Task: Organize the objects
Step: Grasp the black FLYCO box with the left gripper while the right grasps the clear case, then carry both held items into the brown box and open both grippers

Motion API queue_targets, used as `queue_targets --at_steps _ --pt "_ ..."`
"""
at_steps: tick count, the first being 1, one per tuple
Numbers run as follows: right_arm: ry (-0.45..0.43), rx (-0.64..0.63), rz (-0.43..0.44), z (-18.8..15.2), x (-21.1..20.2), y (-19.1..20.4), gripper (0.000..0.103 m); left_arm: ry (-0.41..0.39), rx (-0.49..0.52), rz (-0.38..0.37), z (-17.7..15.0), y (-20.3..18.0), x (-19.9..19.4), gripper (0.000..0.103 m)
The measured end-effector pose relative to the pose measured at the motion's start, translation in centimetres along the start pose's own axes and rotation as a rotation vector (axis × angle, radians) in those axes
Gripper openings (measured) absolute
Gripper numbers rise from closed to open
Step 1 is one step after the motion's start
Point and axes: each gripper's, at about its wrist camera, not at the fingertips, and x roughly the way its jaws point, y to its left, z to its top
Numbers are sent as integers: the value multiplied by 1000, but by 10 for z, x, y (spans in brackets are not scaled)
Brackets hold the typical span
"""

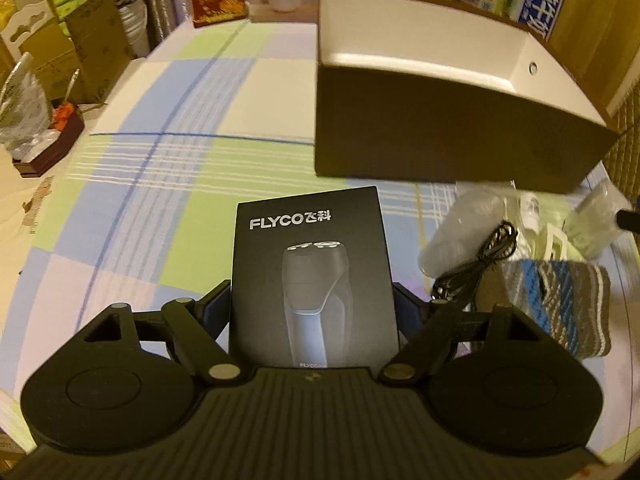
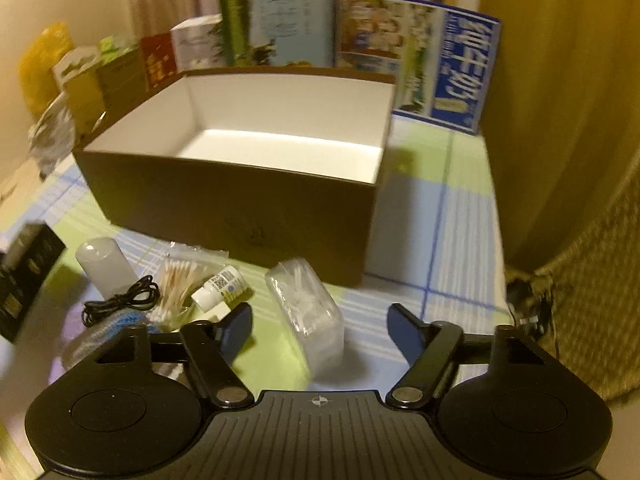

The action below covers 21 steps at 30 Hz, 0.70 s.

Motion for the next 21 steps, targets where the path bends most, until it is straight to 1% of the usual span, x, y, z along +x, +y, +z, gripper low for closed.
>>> queue_targets --at_steps 2,4,6,7,8,12,15,18,21 --pt "16 -35 16 2 11 3 56 -13 -6 8 4 2 -7 78" --pt "27 -68 23 1 18 5 53 -27 -9 13 9 2 -14 78" --pt "36 -100 20 -1 23 8 46 -39 -13 15 13 0 -18 78" --pt "38 -115 14 -2 24 8 34 -44 -14 17 15 0 -20 78" --pt "40 -122 17 -2 25 8 27 -50 -13 17 18 -1 -23 78" --pt "19 -108 39 0 17 4 27 -74 -1 9 30 -10 -32 78" --pt "4 -89 60 8 -1 -1 26 -90 13 -11 39 -18 -39 78" --pt "-38 -59 79 24 -28 -5 26 -108 32 -35 53 -24 -45 78" --pt "-109 -23 100 45 -58 -12 26 -136 58 -54 72 -30 -51 78"
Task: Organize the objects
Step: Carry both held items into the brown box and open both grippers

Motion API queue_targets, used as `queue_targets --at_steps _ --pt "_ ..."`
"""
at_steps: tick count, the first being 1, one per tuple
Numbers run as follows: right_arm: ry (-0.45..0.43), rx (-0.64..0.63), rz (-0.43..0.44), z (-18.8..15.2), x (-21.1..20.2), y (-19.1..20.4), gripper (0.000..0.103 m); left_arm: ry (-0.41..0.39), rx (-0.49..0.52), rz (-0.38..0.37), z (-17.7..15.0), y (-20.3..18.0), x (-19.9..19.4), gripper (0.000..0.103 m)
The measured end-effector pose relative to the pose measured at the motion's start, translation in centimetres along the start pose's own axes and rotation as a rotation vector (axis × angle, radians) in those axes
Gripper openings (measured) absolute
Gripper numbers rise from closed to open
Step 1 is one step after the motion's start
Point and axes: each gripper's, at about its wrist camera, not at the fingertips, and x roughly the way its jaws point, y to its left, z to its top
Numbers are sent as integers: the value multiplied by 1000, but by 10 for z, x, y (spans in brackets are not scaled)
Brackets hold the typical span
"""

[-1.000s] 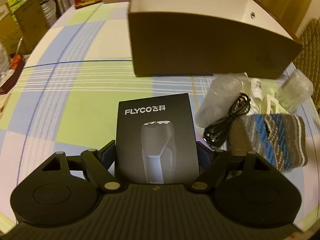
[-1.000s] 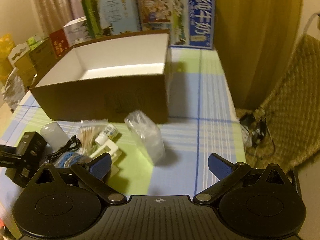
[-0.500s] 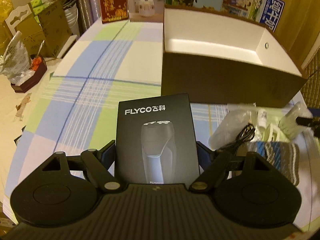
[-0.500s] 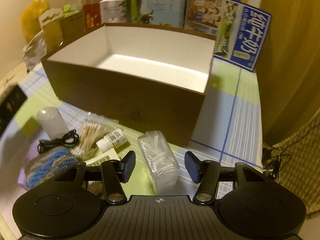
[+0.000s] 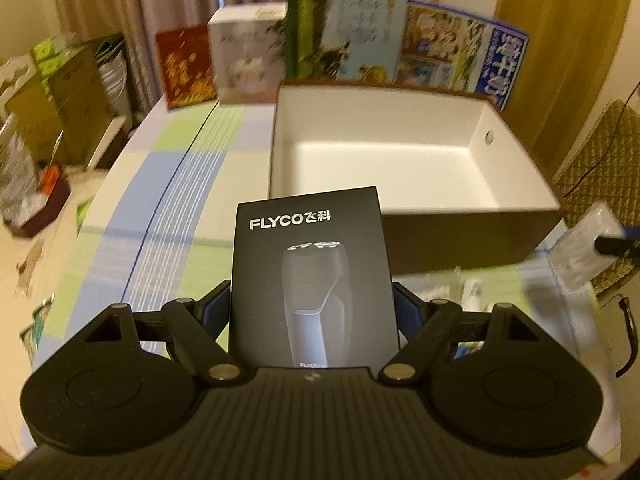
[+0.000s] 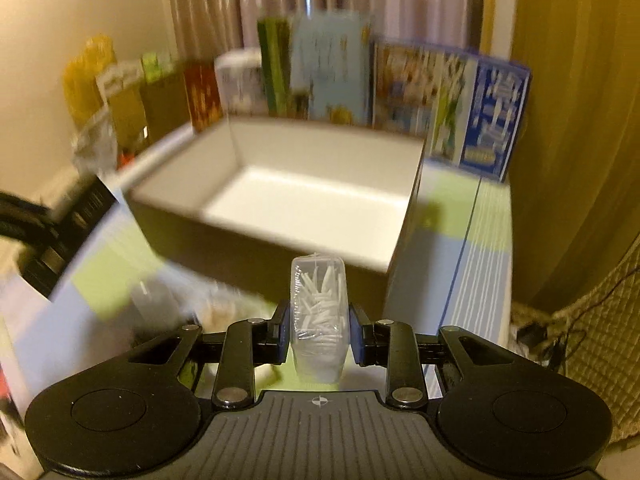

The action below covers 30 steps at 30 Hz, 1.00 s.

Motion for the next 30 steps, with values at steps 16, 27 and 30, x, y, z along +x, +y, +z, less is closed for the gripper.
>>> queue_targets --at_steps 16,27,30 --pt "-126 143 -74 104 30 -24 26 -17 81 -36 116 -25 71 78" --pt "-34 241 -168 129 116 -69 26 110 70 23 155 -32 183 78" --pt "-19 253 -190 131 136 -79 26 128 69 40 158 -33 205 78"
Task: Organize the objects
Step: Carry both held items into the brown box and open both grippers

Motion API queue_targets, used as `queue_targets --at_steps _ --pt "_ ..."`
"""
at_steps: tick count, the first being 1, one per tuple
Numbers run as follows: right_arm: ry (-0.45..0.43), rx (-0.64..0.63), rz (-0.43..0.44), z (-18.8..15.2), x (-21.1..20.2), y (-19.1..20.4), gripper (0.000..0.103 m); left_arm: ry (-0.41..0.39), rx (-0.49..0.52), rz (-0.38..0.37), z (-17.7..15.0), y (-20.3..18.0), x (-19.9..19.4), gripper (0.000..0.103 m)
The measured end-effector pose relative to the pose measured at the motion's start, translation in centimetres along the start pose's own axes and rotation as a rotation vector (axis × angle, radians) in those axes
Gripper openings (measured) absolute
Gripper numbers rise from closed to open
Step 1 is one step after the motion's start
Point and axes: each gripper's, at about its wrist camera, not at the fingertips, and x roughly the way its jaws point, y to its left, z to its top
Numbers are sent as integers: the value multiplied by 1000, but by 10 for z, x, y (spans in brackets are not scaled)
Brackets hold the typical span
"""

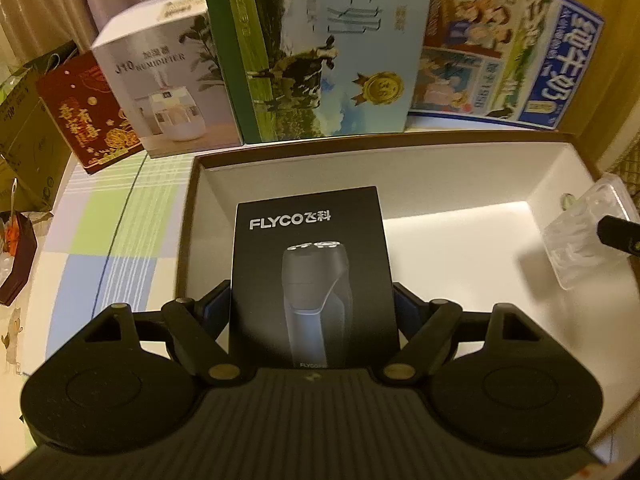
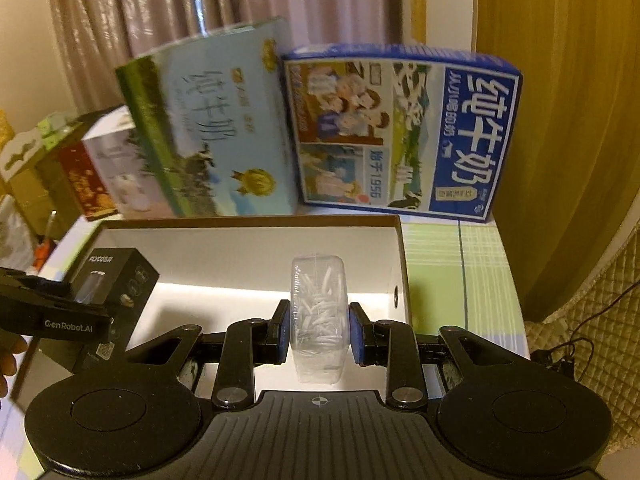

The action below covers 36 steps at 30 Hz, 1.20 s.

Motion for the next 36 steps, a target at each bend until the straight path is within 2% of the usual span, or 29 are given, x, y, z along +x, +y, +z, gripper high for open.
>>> queue_targets --at_steps 8,14,21,24,25,27,28,29,36 --pt "19 25 -35 4 35 -10 27 28 24 43 14 -7 38 78" --pt "18 7 -51 6 45 -12 27 6 59 76 19 -12 45 78" --pt "15 7 -59 9 54 -16 27 -11 65 48 24 -11 40 78" --pt "-25 1 -63 10 51 -17 27 -12 67 22 22 -9 33 79" --pt "-33 -5 -65 11 50 -16 28 -13 66 15 21 -8 31 80" --pt "-35 -9 -58 13 46 -16 40 -23 65 3 20 -6 23 82" --pt "-39 -5 -51 13 43 -17 55 -27 62 -5 19 -5 19 83" --pt "-46 -2 -28 13 39 -17 59 -32 61 -14 18 -4 14 84" --pt "-54 -26 4 4 8 -11 79 -59 60 -48 8 0 -19 89"
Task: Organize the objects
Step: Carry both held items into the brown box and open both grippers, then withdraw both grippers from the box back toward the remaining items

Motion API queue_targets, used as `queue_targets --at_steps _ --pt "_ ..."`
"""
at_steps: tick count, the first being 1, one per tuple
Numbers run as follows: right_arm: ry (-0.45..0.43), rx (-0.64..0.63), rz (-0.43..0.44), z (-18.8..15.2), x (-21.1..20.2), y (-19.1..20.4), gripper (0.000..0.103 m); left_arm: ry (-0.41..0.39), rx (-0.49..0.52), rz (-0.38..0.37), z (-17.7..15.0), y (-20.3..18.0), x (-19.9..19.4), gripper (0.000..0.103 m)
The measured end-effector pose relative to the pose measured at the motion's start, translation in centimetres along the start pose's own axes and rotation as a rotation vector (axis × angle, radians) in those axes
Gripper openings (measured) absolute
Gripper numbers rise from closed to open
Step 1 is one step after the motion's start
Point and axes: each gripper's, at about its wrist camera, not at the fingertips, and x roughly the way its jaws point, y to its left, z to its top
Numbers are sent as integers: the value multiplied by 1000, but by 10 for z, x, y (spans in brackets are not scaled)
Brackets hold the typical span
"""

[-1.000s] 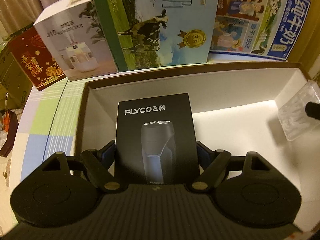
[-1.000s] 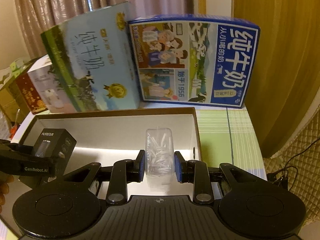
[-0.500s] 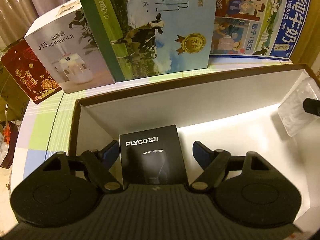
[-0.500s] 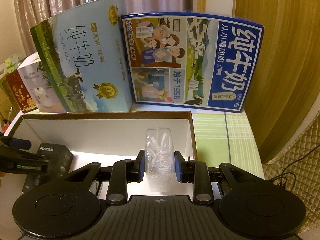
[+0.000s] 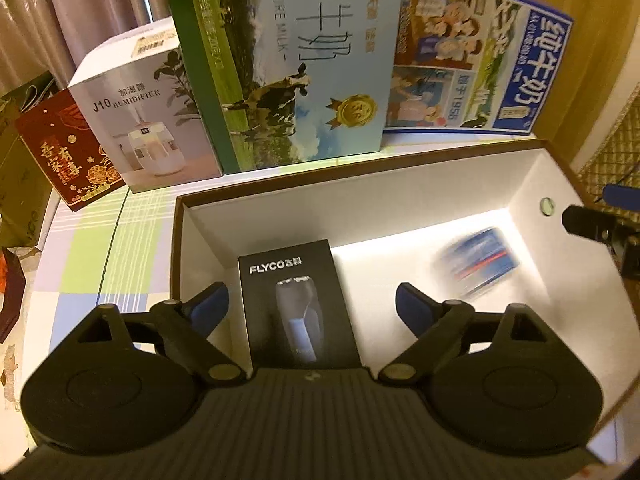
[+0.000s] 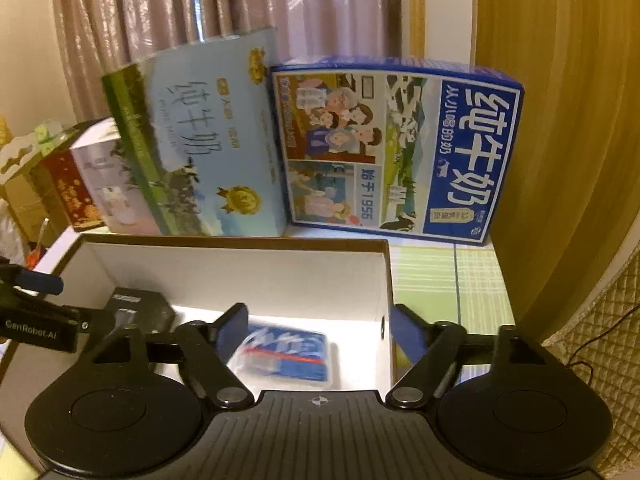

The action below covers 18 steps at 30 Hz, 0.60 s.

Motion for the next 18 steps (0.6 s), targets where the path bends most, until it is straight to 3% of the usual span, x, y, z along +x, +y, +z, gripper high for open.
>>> queue_targets --at_steps 5,18 --pt "-1 7 29 -8 -26 4 92 -15 -7 -16 -10 -1 -24 91" --pt "-15 35 50 -23 -85 20 99 -39 -27 -37 -41 0 -82 93"
